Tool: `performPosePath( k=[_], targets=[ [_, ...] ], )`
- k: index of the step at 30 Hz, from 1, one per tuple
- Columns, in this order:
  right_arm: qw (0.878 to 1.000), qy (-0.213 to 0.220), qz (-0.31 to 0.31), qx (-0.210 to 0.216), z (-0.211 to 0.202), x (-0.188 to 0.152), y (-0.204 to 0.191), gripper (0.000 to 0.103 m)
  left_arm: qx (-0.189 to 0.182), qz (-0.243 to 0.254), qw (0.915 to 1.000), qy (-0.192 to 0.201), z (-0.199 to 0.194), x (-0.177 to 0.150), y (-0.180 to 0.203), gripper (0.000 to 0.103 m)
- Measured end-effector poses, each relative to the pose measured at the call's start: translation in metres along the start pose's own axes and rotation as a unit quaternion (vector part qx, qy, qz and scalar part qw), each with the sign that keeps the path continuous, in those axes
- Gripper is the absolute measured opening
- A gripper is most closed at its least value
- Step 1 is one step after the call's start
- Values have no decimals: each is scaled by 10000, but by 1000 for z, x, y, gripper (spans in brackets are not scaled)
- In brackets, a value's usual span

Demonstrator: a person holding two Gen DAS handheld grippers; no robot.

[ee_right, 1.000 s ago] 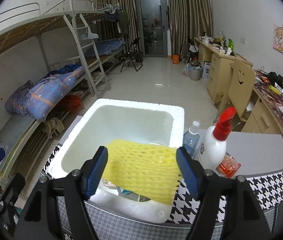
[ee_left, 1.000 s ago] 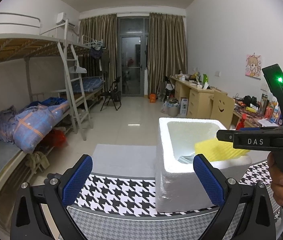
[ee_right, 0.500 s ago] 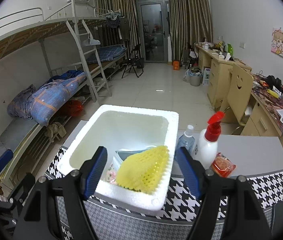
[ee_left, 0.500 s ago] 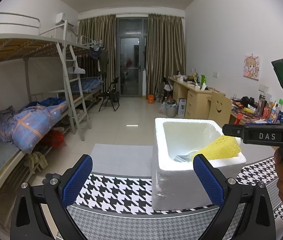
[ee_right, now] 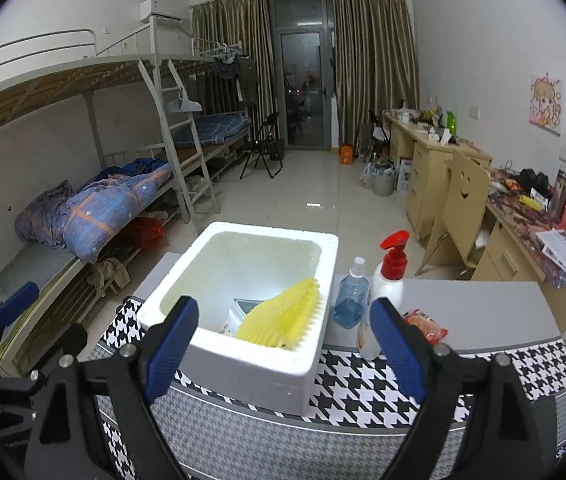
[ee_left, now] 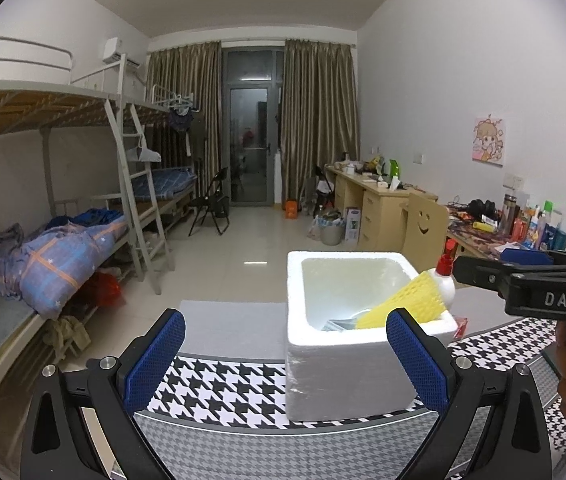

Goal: Organize soft objects
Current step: 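Move both tools away from the box toward the white towel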

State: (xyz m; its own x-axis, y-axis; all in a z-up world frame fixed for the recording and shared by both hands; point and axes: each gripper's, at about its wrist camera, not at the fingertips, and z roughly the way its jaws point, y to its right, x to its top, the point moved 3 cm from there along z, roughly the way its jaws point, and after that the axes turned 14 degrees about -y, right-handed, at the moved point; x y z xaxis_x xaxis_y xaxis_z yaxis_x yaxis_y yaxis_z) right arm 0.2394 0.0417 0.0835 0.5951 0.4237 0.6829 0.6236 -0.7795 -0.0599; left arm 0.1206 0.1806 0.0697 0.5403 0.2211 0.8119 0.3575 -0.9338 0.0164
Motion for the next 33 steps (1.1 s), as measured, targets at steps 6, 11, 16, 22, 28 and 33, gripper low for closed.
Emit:
performPosePath(
  k=[6,11,16,22,28,33],
  targets=[
    [9999,70,25,82,-14,-9,4,91,-74,74,9999,88,-11,-1,9,101],
    [9997,164,118,129,-27,-17,12,91,-127,100,9998,146,-19,-3,13,102],
    [9996,225,142,78,-37,-25,16,91,-179,184,9995,205,-27,-5,21,102],
    [9992,363,153,55,-53,-38,18,91,-249,227,9990,283,-38,-9,30,102],
    [9987,480,147,-24,-64,-51,22,94,-361,255,9984,354,-45,-13,36,102],
    [9985,515,207,-4,-71,-58,27,94,-415,290,9982,330,-49,-18,43,102]
  ],
)
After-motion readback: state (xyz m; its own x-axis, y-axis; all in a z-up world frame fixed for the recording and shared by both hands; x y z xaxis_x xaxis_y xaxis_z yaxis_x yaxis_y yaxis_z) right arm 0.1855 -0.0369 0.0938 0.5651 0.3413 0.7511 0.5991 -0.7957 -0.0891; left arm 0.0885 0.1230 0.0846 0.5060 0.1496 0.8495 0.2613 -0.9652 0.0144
